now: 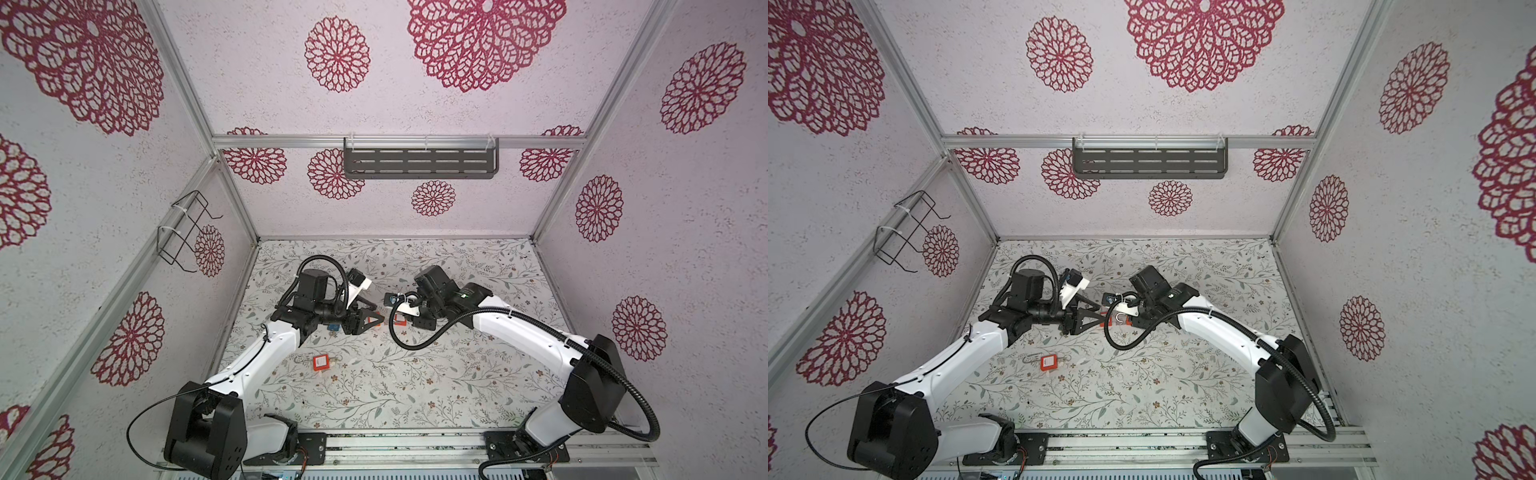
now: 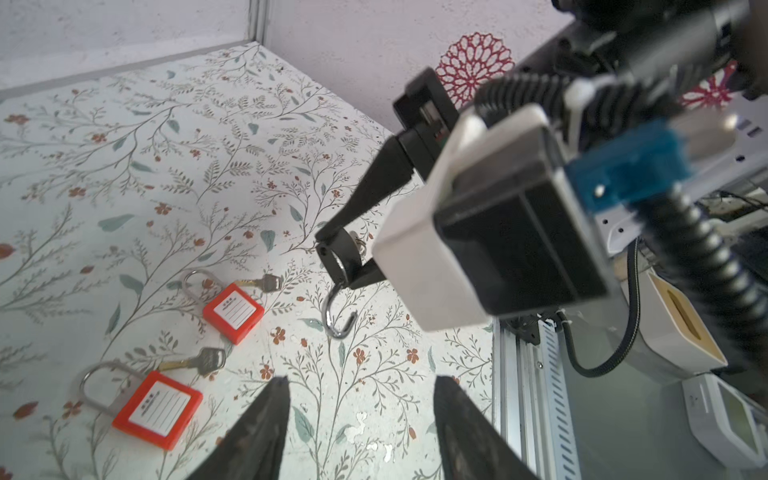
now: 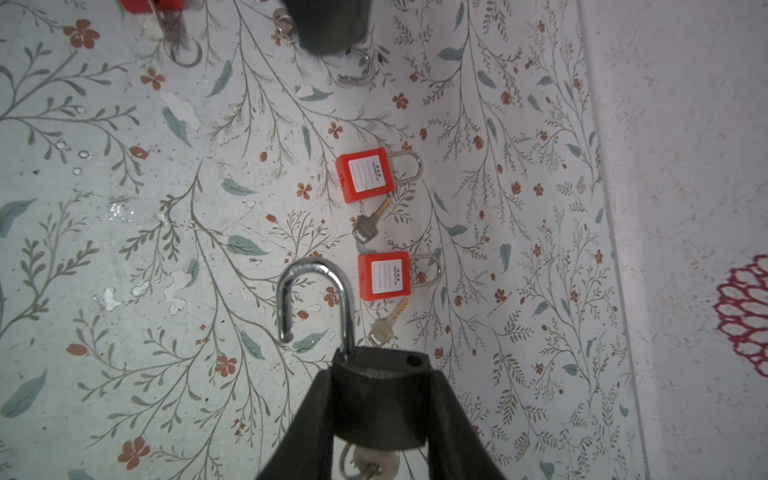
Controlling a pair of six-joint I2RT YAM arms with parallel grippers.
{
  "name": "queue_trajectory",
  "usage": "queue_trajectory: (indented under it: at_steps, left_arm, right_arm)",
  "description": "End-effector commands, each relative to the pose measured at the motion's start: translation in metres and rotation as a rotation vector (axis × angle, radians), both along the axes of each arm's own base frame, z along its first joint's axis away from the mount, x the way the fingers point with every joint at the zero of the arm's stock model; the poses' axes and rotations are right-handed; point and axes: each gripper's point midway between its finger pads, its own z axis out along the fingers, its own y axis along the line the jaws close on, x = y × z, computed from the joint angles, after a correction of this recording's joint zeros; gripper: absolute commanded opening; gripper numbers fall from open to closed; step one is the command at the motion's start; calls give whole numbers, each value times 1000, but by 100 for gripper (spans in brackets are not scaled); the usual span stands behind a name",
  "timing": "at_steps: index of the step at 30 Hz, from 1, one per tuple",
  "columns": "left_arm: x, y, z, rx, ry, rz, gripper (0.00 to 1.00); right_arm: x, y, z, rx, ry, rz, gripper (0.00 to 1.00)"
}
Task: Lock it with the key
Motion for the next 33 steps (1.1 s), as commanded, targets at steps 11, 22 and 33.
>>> queue_trajectory:
  at_steps: [11, 22, 33]
  left_arm:
    - [14, -20, 9, -7, -102, -44, 66]
    - [34, -27, 13, -50, -62, -9, 59]
    - [34, -36, 21, -108, -45, -51, 46]
  right_arm:
    - [5, 2, 57, 80, -119, 25, 21]
    - [3, 3, 71, 121, -164, 37, 20]
    - [4, 6, 72, 118, -195, 41, 20]
